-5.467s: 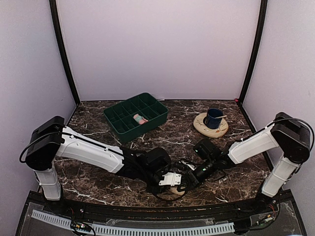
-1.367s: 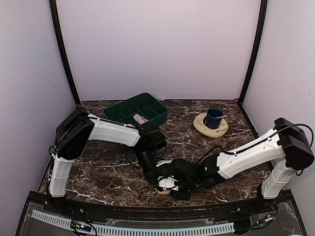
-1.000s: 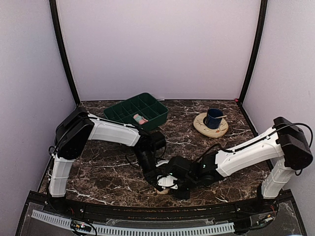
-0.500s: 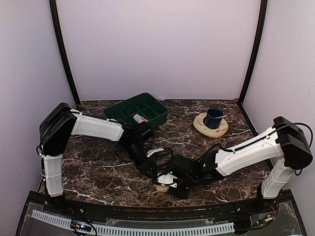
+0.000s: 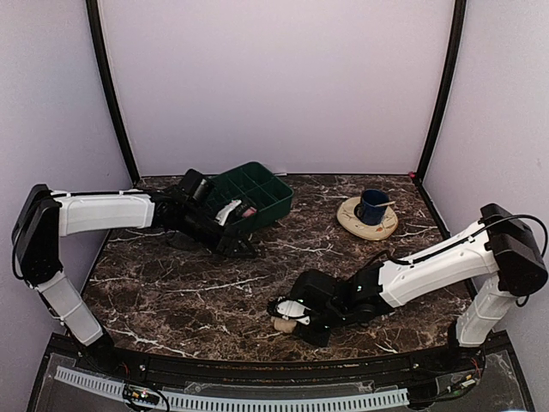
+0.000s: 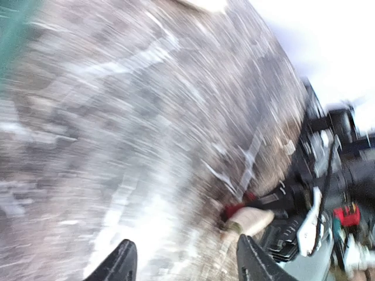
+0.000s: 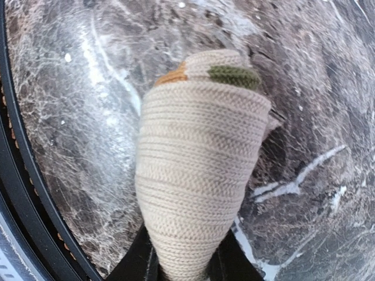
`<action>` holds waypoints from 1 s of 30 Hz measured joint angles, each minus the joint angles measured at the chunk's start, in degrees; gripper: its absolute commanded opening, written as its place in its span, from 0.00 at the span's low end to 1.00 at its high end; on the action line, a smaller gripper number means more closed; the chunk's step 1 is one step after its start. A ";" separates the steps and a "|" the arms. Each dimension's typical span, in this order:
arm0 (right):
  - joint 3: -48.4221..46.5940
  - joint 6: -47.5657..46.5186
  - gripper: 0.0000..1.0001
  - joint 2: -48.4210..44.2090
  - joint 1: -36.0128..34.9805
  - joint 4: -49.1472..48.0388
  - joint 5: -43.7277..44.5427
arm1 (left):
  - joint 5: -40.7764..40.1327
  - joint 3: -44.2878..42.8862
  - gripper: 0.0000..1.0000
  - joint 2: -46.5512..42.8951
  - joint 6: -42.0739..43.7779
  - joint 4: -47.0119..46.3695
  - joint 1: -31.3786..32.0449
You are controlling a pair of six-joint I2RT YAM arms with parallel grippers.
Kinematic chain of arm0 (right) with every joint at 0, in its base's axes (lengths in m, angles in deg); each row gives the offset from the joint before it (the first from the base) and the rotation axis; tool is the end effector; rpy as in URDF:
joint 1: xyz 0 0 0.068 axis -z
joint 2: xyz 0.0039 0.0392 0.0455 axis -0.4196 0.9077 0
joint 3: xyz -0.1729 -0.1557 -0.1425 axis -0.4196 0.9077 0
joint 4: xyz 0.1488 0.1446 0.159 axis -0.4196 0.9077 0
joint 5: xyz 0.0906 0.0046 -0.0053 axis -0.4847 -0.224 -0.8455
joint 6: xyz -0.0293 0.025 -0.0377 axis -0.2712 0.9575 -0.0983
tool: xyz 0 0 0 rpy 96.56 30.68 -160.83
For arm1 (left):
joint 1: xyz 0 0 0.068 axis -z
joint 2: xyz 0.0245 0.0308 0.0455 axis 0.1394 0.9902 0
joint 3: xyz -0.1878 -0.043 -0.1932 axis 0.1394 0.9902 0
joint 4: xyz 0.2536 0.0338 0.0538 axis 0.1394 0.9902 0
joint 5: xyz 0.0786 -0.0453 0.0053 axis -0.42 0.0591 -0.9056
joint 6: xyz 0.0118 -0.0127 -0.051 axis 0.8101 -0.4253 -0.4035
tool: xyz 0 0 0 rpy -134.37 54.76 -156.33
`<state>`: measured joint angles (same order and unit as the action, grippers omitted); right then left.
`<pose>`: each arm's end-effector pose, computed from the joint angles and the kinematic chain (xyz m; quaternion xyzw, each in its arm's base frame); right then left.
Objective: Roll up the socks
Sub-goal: Move the storage box to the center of the board.
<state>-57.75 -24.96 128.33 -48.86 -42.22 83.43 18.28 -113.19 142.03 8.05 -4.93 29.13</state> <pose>0.0907 0.3014 0.1491 -0.5562 0.7908 0.1292 0.2205 0.2681 -0.2293 0.2273 0.3109 0.8413 -0.4009 0.1867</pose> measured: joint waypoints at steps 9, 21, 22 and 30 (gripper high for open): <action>-1.81 3.37 0.00 -1.40 0.98 2.49 4.11 | -12.11 2.93 0.61 -6.86 -7.87 -5.20 -11.39; -24.20 0.72 0.00 3.78 8.70 6.16 7.89 | -21.46 2.16 0.58 -1.38 -10.60 -6.47 -14.82; -26.34 0.13 0.00 4.81 9.57 6.16 8.04 | -21.90 1.95 0.57 -0.63 -10.58 -7.08 -14.82; -43.82 -3.74 0.00 15.67 14.40 7.39 8.04 | -26.53 0.39 0.57 0.61 -10.51 -6.91 -14.82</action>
<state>-101.58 -28.70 144.00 -34.46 -34.84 91.47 -8.26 -112.79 142.64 -2.46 -11.84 14.31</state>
